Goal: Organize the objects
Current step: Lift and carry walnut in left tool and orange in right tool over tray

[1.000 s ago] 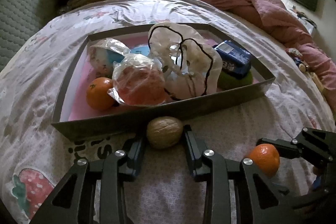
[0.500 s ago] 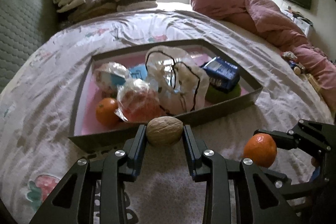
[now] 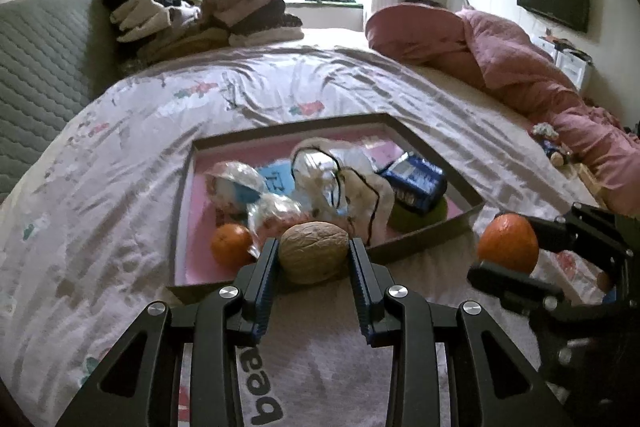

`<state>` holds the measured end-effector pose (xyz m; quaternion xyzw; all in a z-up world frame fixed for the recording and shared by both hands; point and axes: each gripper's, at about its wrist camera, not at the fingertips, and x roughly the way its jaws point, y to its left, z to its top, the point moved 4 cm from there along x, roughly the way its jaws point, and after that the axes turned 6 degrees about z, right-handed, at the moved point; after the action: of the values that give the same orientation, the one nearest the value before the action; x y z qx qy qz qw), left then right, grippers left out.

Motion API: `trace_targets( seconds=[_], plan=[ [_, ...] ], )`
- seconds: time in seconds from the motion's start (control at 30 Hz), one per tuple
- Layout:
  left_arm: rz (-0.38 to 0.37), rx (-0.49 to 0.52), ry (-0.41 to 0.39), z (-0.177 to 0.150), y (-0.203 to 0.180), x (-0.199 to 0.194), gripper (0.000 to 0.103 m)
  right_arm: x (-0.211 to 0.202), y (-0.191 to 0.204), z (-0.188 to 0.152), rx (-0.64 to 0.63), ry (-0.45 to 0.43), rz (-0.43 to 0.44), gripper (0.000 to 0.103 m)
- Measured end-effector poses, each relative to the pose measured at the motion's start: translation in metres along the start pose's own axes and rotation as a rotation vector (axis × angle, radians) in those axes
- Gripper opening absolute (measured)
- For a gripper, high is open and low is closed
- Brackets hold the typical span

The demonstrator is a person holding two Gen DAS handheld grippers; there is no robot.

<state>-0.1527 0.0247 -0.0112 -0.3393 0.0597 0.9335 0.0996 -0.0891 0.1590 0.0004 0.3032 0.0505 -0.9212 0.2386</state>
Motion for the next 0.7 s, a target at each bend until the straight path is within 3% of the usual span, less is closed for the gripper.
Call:
trace_targets(
  seconds=[0.7],
  plan=[
    [0.102,-0.021,-0.076,0.037,0.051,-0.010,0.035,-0.004,-0.019,0.074,-0.044,-0.128,-0.047,0.041]
  ],
)
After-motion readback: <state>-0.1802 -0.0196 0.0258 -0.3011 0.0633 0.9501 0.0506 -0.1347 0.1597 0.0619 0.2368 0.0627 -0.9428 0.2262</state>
